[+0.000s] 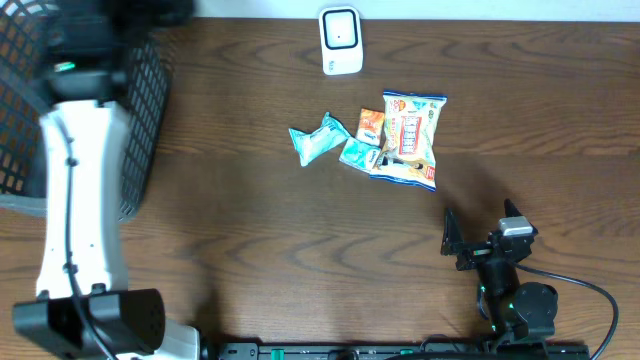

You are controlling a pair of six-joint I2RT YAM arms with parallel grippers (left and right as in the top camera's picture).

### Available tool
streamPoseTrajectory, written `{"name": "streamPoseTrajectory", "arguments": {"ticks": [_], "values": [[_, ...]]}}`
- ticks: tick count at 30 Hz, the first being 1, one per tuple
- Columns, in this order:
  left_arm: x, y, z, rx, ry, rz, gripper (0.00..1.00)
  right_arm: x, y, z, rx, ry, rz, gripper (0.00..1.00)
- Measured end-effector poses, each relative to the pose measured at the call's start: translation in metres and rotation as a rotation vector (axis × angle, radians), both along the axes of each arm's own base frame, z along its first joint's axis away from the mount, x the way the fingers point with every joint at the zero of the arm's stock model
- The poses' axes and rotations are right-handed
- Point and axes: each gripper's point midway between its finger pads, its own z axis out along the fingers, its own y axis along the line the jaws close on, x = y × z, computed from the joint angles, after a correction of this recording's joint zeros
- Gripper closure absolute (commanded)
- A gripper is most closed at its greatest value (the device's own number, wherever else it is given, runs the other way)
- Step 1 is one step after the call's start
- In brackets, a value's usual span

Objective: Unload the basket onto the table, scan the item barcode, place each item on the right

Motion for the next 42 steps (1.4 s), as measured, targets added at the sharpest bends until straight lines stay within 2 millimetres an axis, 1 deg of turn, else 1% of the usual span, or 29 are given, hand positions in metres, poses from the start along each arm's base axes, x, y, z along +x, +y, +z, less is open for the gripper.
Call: {"name": "streamPoseTrajectory", "arguments": {"ticks": [1,4,5,6,8,11,14,16,19,20,21,23,25,26,31,32,34,36,42], "values": [[-0.001,0.024,0.002,0.013,-0.005,0.060,0.40,0.000,0.000,0.000,0.000,0.000,0.000,0.01],[-0.005,0.085,-0.002,0.037,0.005,0.217,0.40,0.000,0.000,0.000,0.000,0.000,0.000,0.01],[-0.007,0.111,-0.006,0.043,0.017,0.290,0.40,0.000,0.000,0.000,0.000,0.000,0.000,0.01],[-0.011,0.133,-0.010,0.039,0.030,0.353,0.40,0.000,0.000,0.000,0.000,0.000,0.000,0.01],[-0.018,0.169,-0.022,0.014,0.066,0.461,0.40,0.000,0.000,0.000,0.000,0.000,0.000,0.01],[-0.032,0.213,-0.047,-0.042,0.141,0.594,0.40,0.000,0.000,0.000,0.000,0.000,0.000,0.01],[-0.040,0.241,-0.083,-0.092,0.236,0.690,0.40,0.000,0.000,0.000,0.000,0.000,0.000,0.01],[-0.039,0.252,-0.109,-0.108,0.298,0.732,0.40,0.000,0.000,0.000,0.000,0.000,0.000,0.01],[-0.031,0.260,-0.154,-0.120,0.391,0.764,0.40,0.000,0.000,0.000,0.000,0.000,0.000,0.01],[-0.028,0.263,-0.174,-0.123,0.433,0.774,0.40,0.000,0.000,0.000,0.000,0.000,0.000,0.01],[-0.026,0.264,-0.189,-0.125,0.463,0.778,0.40,0.000,0.000,0.000,0.000,0.000,0.000,0.01],[-0.022,0.265,-0.208,-0.131,0.499,0.782,0.40,0.000,0.000,0.000,0.000,0.000,0.000,0.01],[-0.018,0.267,-0.235,-0.143,0.543,0.789,0.40,0.000,0.000,0.000,0.000,0.000,0.000,0.01],[-0.016,0.268,-0.245,-0.147,0.556,0.791,0.40,0.000,0.000,0.000,0.000,0.000,0.000,0.01],[-0.006,0.275,-0.273,-0.157,0.564,0.806,0.40,0.000,0.000,0.000,0.000,0.000,0.000,0.01],[-0.005,0.276,-0.278,-0.163,0.567,0.813,0.37,0.000,0.000,0.000,0.000,0.000,0.000,0.01],[-0.002,0.278,-0.286,-0.172,0.569,0.820,0.35,0.000,0.000,0.000,0.000,0.000,0.000,0.01],[0.000,0.279,-0.293,-0.175,0.572,0.822,0.32,0.000,0.000,0.000,0.000,0.000,0.000,0.01],[0.006,0.281,-0.312,-0.184,0.578,0.826,0.32,0.000,0.000,0.000,0.000,0.000,0.000,0.01]]}}
